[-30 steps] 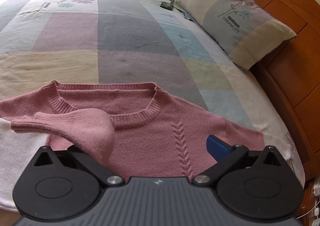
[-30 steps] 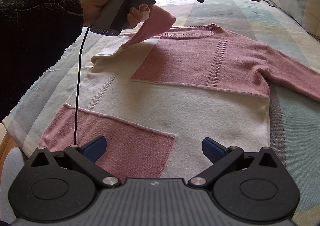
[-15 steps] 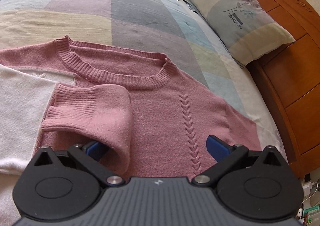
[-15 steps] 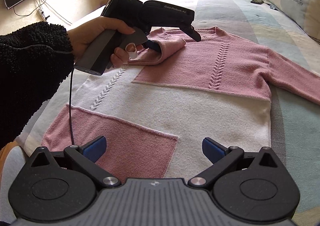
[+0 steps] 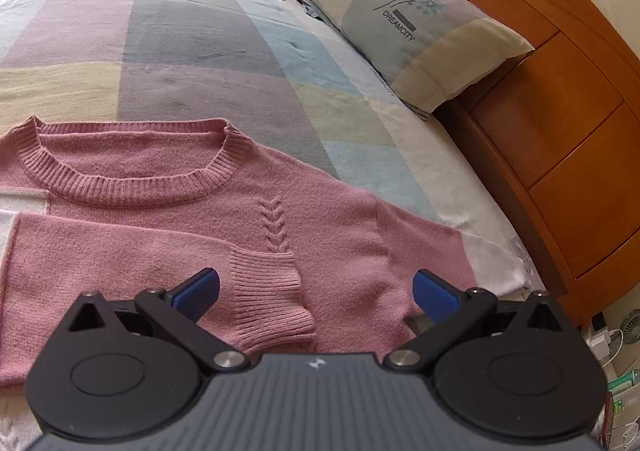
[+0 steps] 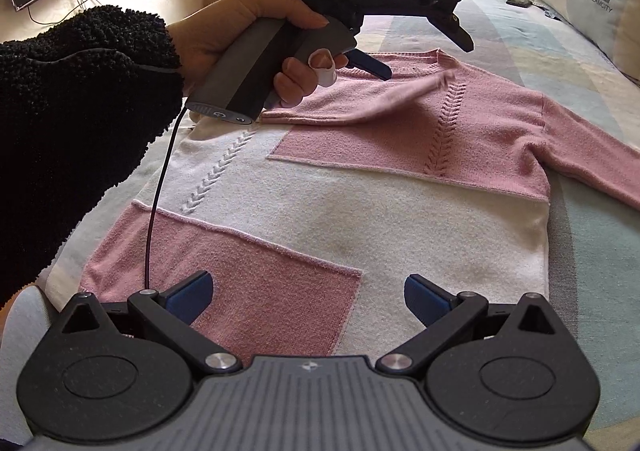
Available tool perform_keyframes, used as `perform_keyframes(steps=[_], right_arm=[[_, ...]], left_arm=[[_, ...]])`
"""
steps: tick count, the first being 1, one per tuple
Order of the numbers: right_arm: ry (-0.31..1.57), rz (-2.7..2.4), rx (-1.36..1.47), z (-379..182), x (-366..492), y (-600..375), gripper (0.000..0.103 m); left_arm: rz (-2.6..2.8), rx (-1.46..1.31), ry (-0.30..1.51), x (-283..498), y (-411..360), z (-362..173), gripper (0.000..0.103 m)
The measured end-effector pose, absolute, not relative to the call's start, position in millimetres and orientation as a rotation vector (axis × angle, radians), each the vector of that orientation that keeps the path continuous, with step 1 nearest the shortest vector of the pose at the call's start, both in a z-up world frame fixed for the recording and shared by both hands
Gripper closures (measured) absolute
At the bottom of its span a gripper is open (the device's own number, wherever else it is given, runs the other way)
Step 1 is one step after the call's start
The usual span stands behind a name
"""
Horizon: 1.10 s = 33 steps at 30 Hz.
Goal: Fold clothes
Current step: 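Open the left gripper and lift it away from the folded sleeve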
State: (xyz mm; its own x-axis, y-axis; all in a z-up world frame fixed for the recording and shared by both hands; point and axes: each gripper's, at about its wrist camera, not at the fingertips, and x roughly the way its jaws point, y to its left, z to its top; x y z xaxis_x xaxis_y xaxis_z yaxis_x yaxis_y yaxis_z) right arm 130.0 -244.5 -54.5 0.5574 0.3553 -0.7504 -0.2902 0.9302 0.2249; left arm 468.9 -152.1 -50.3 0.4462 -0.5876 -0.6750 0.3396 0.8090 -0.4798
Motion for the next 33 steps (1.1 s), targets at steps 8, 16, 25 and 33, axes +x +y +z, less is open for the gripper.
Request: perform_keyframes(steps=[8, 16, 25, 33], right_arm=[[0.874, 0.379, 0.125, -48.1, 137.7, -248.3, 0.0], [0.815, 0.363, 0.266, -43.1, 159.3, -258.2, 0.0], [0.872, 0.318, 0.29, -65.7, 186.1, -241.8, 0.0], [0.903, 0.357, 0.268, -70.1, 194.4, -222.0, 0.0]], left_arm=[[-0.441, -0.234, 0.845, 439.8, -69.5, -12.5, 0.001], [-0.318, -0.394, 0.817, 423.4, 35.0, -25.3, 0.001], [-0.279, -0.465, 0.851, 425.8, 79.0, -90.4, 0.002], [-0.254, -0.466, 0.854, 426.2, 91.7, -89.7, 0.001]])
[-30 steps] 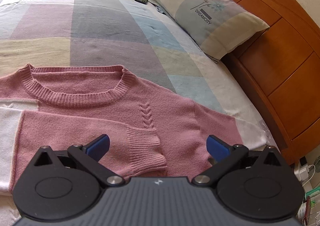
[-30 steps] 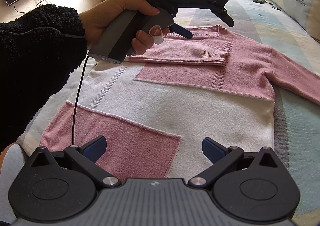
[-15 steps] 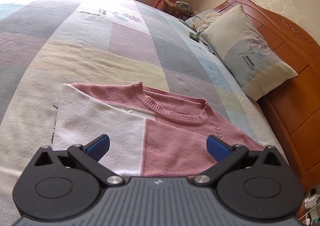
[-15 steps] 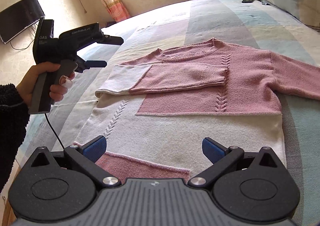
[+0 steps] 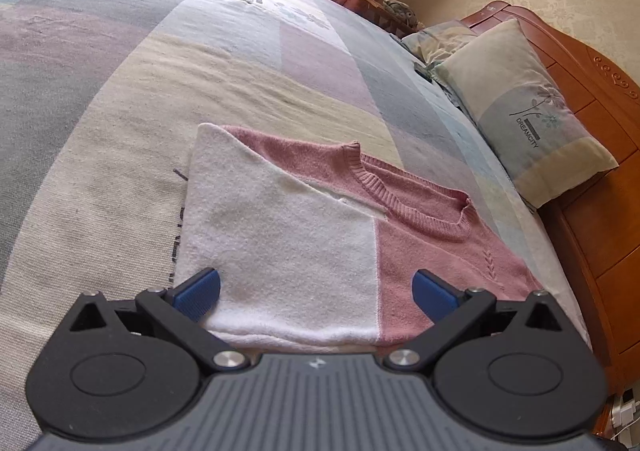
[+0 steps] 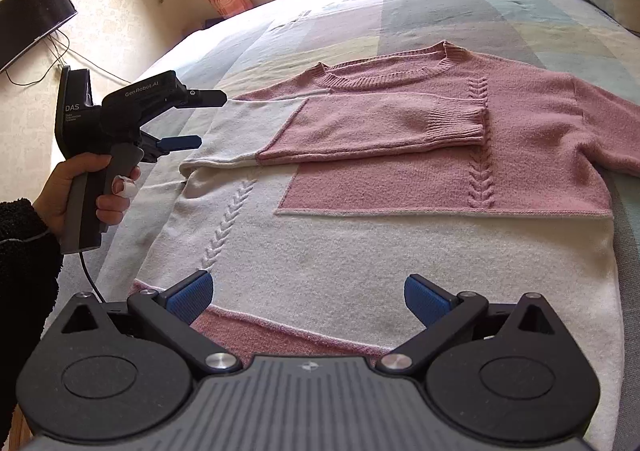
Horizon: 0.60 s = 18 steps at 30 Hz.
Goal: Fold clothes
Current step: 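Open the left gripper and lift it away from the folded sleeve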
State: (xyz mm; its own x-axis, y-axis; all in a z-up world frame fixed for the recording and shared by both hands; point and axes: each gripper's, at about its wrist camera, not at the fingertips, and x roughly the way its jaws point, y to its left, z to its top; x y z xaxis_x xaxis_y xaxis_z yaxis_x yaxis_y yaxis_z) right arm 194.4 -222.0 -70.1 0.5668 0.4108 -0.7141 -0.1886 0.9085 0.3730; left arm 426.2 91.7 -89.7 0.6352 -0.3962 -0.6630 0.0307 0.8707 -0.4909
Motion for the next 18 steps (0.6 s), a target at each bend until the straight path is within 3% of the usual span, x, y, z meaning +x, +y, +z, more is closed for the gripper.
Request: perform_keyframes(steps=[9, 18], right_arm=[[0.904, 0.363, 0.295, -67.2, 193.6, -226.0, 0.0], [0.894, 0.376, 0.313, -63.7, 194.8, -229.4, 0.0]], left_arm=[[-0.342, -0.49, 0.846, 390.3, 69.3, -57.7, 0.001], [-0.19, -0.394, 0.956, 351.3, 47.5, -83.7, 0.002]])
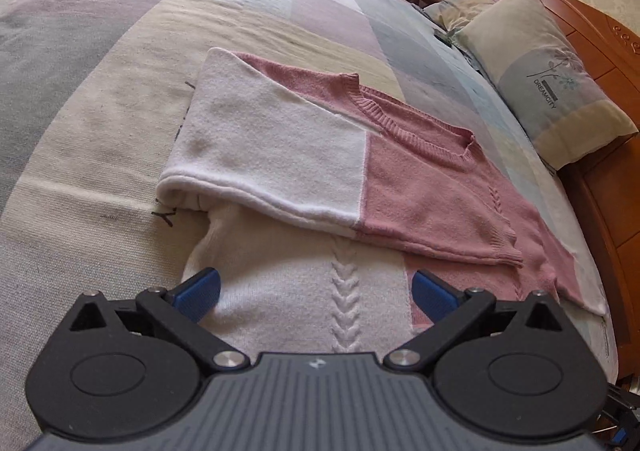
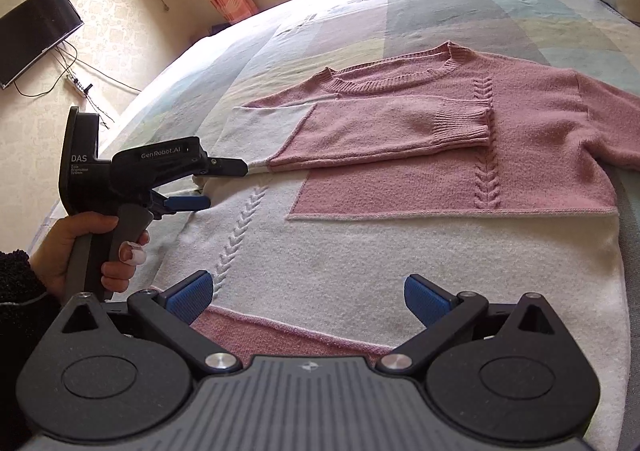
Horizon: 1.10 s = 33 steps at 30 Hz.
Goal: Fold clothes
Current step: 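Open the left gripper and lift it away from the folded sleeve, then move the right gripper toward the white sleeve cuff beside the sweater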
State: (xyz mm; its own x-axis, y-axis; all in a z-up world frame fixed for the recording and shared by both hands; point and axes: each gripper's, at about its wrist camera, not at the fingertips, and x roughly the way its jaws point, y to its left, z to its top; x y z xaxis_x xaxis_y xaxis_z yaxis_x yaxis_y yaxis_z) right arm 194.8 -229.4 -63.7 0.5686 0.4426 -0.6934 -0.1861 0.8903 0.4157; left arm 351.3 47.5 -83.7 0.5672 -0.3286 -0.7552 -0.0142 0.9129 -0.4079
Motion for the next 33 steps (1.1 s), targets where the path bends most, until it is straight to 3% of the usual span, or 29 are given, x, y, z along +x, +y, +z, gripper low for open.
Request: perform_keyframes(steps=[8, 16, 21, 24, 33], right_arm=[[0.885, 0.268, 0.259, -69.8, 206.8, -242.8, 0.0], [0.97, 0.171, 0.127, -105.0, 214.3, -245.0, 0.0], [0.904, 0.191, -0.021, -117.6, 203.9, -236.9, 0.0], [0.8, 0.208, -0.067, -125.2, 189.5, -236.2, 0.0], [0.719, 0.27, 0.095, -94.0, 206.1, -239.7, 0.0]], left_arm=[[-0.27, -0.213, 0.817, 327.7, 11.1, -25.2, 0.001], [-0.339, -0.016, 0.723, 320.6, -26.6, -84.1, 0.001], [-0.388, 0.022, 0.693, 304.2, -21.4, -116.3, 0.001], [-0.396, 0.102, 0.715, 303.9, -24.6, -99.4, 0.001], [-0.361, -0.124, 0.709, 311.0, 14.0, -78.6, 0.001]])
